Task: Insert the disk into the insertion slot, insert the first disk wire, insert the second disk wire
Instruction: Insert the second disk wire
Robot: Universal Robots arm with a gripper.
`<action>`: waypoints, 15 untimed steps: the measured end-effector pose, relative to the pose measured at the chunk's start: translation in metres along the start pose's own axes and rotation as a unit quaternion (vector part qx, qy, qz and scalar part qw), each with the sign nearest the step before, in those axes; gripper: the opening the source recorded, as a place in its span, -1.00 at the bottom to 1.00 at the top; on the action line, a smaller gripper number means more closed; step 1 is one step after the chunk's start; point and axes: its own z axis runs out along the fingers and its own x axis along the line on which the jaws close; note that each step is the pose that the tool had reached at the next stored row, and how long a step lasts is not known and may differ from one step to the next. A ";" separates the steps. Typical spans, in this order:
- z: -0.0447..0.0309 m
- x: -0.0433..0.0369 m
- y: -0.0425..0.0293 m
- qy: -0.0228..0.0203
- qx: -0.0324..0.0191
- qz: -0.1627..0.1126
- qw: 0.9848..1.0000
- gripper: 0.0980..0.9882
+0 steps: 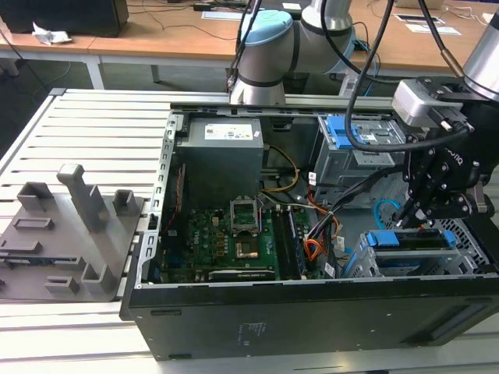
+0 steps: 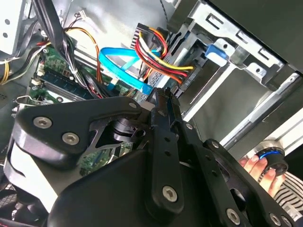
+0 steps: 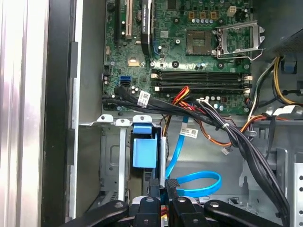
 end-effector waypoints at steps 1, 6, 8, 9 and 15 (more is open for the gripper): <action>0.0004 0.0040 -0.0002 0.000 0.000 0.000 1.000 -0.85; 0.0020 0.0069 -0.0018 0.000 0.000 0.000 1.000 -0.85; 0.0026 0.0068 -0.0029 0.000 0.000 0.000 1.000 -0.85; 0.0030 0.0067 -0.0034 0.000 0.000 0.000 1.000 -0.85; 0.0042 0.0066 -0.0042 0.000 0.000 0.000 1.000 -0.85</action>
